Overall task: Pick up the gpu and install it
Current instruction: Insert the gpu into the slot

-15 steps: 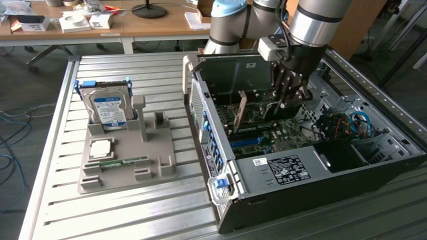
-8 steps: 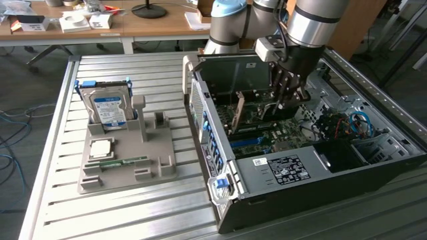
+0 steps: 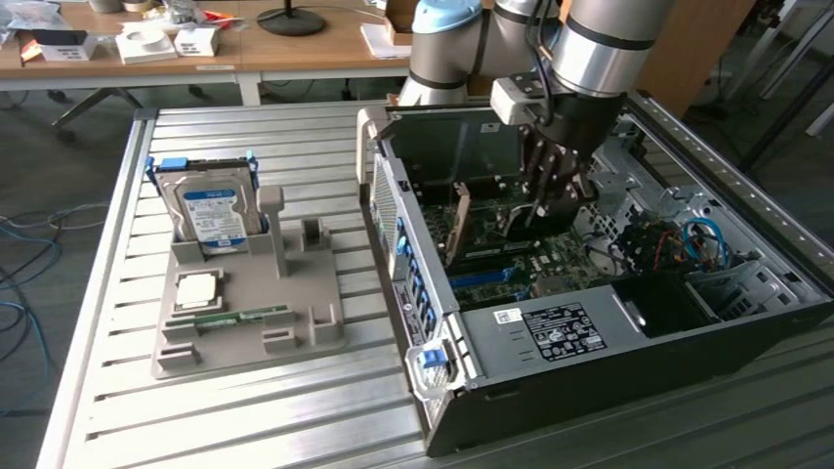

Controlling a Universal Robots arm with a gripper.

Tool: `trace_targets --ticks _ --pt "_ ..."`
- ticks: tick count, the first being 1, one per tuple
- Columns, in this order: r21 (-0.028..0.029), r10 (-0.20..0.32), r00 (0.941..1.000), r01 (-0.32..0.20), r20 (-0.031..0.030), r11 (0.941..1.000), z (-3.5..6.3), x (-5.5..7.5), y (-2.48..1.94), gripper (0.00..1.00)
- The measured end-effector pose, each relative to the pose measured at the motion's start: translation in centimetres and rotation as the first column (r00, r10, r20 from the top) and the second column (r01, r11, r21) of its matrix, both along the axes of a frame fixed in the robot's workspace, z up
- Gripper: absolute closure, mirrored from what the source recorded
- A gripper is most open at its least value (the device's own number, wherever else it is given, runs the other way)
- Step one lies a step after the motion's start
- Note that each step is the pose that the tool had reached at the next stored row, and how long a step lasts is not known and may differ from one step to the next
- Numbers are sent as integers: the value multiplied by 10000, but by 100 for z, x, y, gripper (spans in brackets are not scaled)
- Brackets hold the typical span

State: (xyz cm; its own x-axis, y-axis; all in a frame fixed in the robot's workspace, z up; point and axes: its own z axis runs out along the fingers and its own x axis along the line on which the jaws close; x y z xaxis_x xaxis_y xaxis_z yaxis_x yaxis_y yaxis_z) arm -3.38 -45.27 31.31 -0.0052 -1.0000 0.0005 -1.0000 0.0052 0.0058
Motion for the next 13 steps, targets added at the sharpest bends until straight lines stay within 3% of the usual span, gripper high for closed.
trace_targets --ticks 13 --pt "0 0 10000 0 1 10000 -65 -21 0 74"
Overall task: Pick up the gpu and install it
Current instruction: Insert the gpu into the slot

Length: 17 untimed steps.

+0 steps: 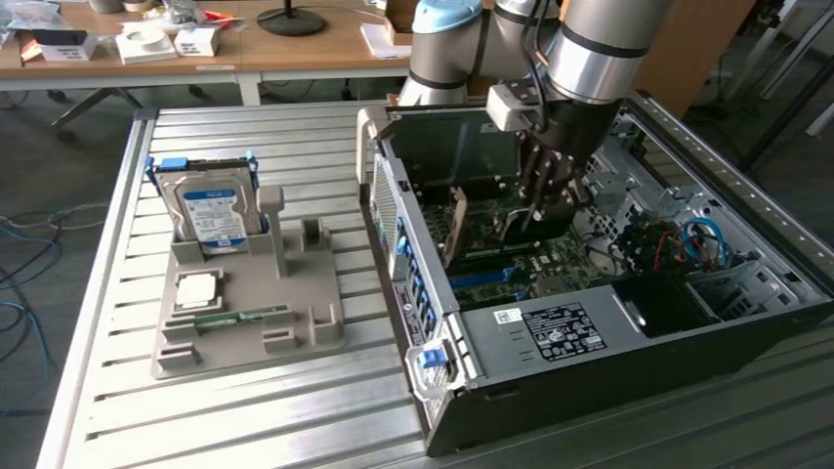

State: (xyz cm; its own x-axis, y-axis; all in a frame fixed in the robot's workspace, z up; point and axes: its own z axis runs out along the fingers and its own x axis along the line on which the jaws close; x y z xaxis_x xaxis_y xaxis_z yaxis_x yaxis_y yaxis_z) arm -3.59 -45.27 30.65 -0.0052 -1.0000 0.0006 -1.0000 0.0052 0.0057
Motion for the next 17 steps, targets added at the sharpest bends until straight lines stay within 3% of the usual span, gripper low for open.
trace_targets --ticks 17 --pt "-1 0 10000 0 -1 10000 -56 0 0 74"
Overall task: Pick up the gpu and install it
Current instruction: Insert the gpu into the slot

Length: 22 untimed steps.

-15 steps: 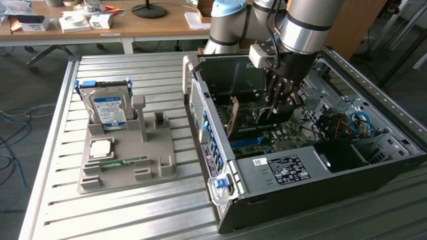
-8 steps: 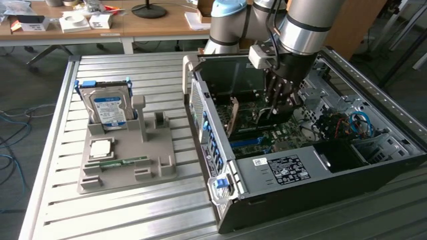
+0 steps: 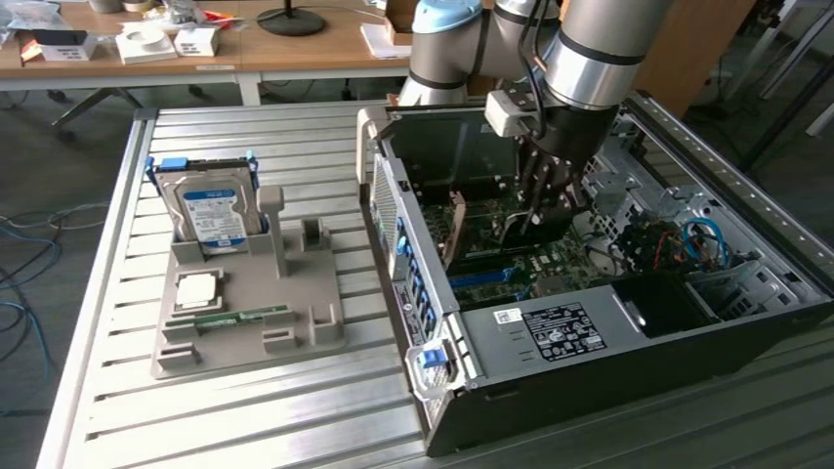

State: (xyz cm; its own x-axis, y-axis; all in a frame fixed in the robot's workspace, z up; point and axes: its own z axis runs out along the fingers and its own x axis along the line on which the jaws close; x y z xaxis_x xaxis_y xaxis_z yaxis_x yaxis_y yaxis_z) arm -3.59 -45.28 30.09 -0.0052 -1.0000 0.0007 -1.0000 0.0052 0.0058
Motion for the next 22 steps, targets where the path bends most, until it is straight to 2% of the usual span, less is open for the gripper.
trace_targets --ticks 16,22 --pt "1 1 10000 -1 1 10000 -5 -31 1 74" --pt "1 -1 10000 1 0 10000 -5 -79 1 74"
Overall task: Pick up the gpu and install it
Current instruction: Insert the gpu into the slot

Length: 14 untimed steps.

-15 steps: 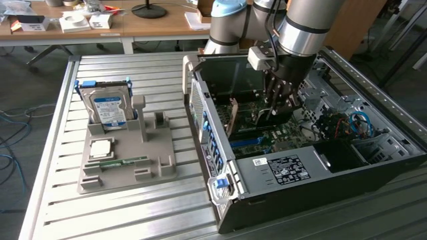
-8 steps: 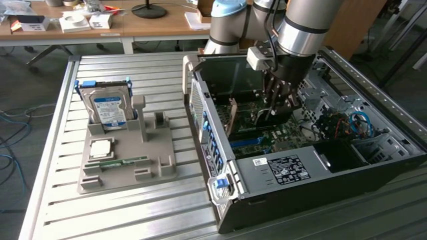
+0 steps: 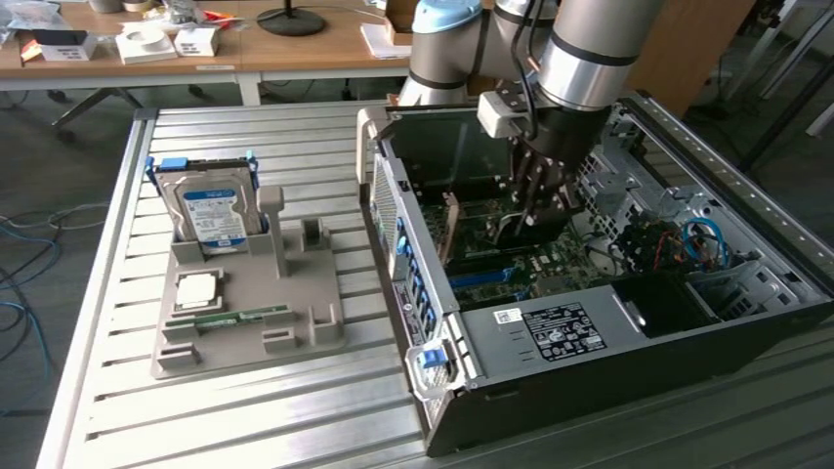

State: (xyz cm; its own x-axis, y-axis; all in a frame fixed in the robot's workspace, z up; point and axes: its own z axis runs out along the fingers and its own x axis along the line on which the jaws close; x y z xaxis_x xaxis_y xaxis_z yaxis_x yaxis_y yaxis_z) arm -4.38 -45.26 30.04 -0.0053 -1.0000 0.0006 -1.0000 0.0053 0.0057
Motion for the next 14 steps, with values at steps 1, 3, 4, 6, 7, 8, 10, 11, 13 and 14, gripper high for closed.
trace_targets --ticks 1,3,4,6,7,8,10,11,13,14 --pt "0 1 10000 -1 0 10000 0 -1 0 74" --pt "0 2 10000 -2 1 10000 -10 -1 -1 74" --pt "0 2 10000 -2 1 10000 -17 -2 -1 74" --pt "1 0 10000 0 1 10000 -34 -4 0 74" --pt "1 0 10000 0 0 10000 -42 -5 0 74" --pt "0 -1 10000 1 0 10000 -51 -8 0 74" --pt "0 -1 10000 1 0 10000 -68 -13 0 74" --pt "0 0 10000 0 0 10000 -76 -17 0 74" --pt "0 0 10000 0 2 10000 -90 -25 0 74" --pt "0 1 10000 -1 3 10000 -96 -31 0 74"
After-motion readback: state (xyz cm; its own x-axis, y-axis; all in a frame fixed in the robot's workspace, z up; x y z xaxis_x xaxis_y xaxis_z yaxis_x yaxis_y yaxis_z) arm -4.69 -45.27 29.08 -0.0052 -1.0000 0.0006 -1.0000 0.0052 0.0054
